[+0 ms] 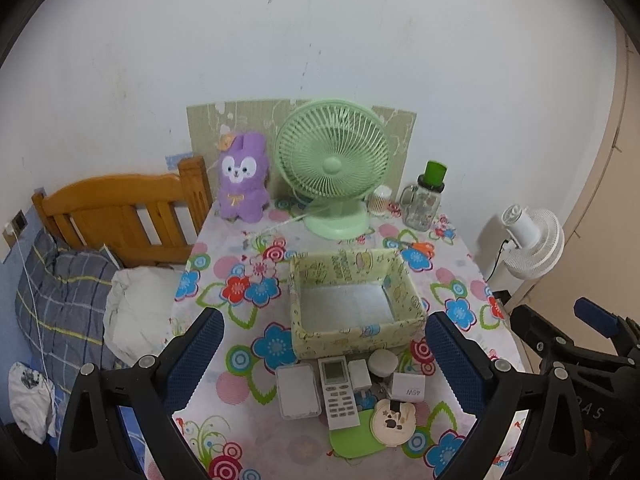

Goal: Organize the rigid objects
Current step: 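Grasp the white flat case with the left tool while the right tool grasps the white charger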

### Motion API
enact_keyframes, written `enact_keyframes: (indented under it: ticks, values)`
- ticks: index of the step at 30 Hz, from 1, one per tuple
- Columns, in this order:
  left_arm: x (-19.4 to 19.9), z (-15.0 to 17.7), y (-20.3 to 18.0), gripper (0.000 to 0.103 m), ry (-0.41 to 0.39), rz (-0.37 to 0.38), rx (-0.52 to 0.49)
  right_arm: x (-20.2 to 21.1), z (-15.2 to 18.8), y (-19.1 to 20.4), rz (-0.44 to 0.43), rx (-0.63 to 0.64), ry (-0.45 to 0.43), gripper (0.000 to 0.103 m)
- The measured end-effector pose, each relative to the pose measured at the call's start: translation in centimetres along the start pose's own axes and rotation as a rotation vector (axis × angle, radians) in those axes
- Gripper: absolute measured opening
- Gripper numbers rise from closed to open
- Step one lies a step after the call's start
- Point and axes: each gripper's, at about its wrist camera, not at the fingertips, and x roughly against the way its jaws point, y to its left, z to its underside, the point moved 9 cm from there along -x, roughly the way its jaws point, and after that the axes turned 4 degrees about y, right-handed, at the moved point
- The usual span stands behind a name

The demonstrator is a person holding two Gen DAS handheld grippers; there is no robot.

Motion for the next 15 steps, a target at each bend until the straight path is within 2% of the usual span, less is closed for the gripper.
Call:
enact_keyframes:
  ticks: [5,15]
  values:
    - [-2.4,1.4,0.2,0.102,0.042,-0.006,-0.002,-1.6,0.9,-0.1,-0.001,0.034,-0.002,0.103]
    - [-6.2,4.3,0.8,0.102,0.105,-0.026,-0.002,-5.5,3.3,-0.4,-0.016,0.036,0.063,0.103]
